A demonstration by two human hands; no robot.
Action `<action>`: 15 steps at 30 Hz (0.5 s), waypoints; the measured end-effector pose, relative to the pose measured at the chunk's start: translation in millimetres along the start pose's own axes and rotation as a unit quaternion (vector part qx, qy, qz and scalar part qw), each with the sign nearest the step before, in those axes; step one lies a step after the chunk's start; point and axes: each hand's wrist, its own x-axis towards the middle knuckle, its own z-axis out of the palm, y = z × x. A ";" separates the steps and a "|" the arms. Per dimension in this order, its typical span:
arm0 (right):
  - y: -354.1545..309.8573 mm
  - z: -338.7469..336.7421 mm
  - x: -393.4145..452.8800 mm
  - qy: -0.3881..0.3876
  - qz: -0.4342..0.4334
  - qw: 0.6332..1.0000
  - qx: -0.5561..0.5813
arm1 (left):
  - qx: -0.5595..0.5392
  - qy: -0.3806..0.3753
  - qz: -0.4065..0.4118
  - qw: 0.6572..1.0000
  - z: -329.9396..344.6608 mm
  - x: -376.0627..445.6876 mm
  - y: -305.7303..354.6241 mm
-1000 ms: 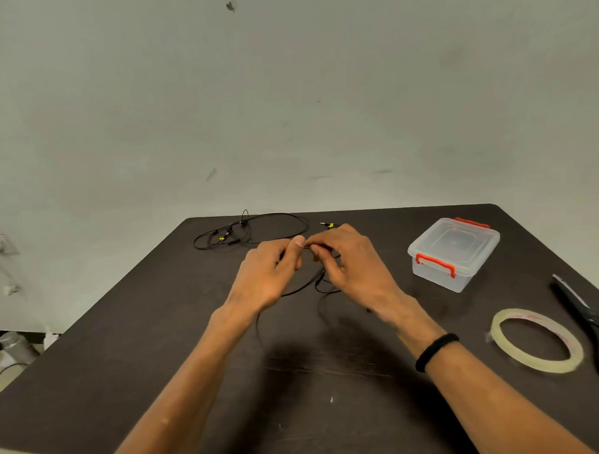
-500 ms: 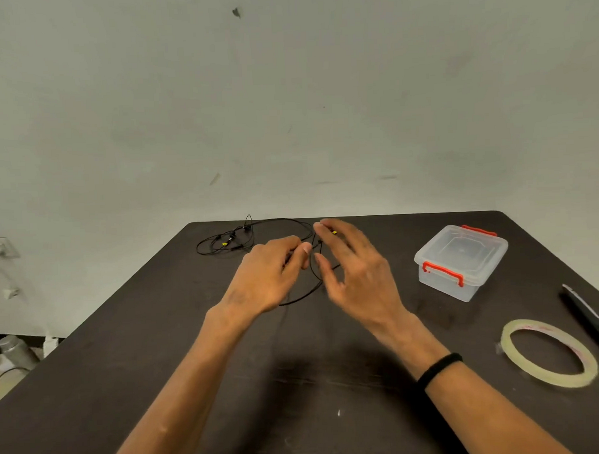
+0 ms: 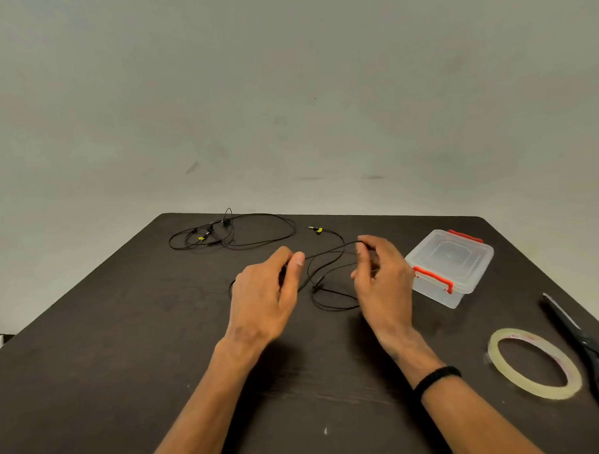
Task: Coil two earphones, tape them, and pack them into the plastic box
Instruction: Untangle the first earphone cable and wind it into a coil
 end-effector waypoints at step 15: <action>-45.5 -15.9 -33.7 -0.081 -0.143 0.986 -0.008 | 0.065 -0.044 0.066 0.995 -50.7 -38.2 17.9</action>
